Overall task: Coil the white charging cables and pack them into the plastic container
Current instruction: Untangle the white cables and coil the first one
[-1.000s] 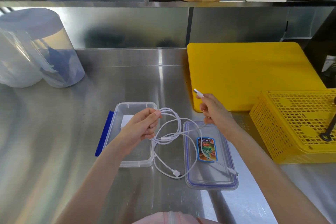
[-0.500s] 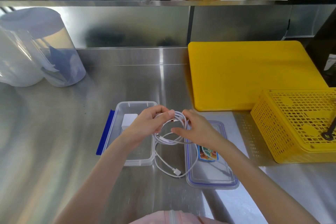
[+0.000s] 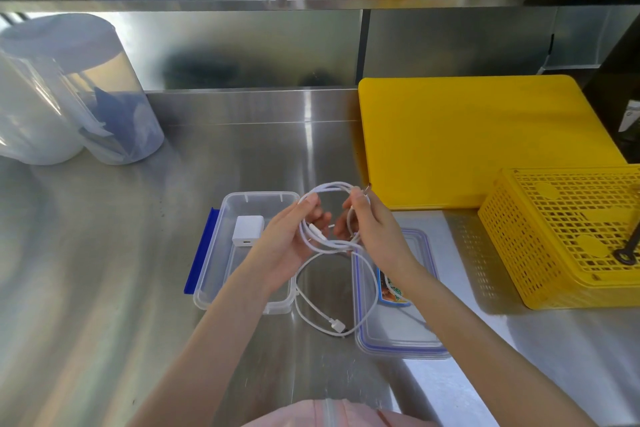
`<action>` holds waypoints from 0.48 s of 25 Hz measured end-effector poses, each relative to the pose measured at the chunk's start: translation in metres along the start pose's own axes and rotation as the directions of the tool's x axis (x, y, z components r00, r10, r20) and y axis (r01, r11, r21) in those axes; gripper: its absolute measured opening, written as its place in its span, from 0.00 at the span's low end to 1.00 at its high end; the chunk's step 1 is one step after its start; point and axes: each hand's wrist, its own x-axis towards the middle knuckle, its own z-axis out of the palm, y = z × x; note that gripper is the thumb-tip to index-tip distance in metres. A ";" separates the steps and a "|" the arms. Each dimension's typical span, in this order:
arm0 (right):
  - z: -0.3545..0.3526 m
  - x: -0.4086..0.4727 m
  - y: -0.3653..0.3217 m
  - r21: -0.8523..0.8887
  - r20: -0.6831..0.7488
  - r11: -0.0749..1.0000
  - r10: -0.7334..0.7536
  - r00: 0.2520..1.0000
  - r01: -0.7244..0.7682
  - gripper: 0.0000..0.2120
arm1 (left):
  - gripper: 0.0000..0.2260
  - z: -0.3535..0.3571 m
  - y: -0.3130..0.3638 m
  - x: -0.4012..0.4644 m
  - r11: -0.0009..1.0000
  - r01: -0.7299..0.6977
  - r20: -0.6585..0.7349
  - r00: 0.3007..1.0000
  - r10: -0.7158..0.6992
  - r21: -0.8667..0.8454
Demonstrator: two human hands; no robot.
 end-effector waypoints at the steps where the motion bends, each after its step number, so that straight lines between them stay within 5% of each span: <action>1: 0.001 0.000 0.001 -0.017 -0.026 1.000 0.004 1.000 -0.005 0.15 | 0.12 0.001 -0.001 0.000 0.996 0.008 0.013 1.000 -0.007 -0.085; 6: 0.004 0.000 0.006 0.045 -0.088 0.997 0.066 0.994 -0.062 0.16 | 0.15 0.005 -0.006 -0.003 0.995 -0.031 0.022 0.999 0.033 -0.093; 12: -0.021 0.014 -0.002 0.113 -0.178 0.994 0.016 0.984 0.004 0.14 | 0.14 -0.002 -0.007 -0.008 0.929 -0.056 -0.041 0.996 0.076 0.367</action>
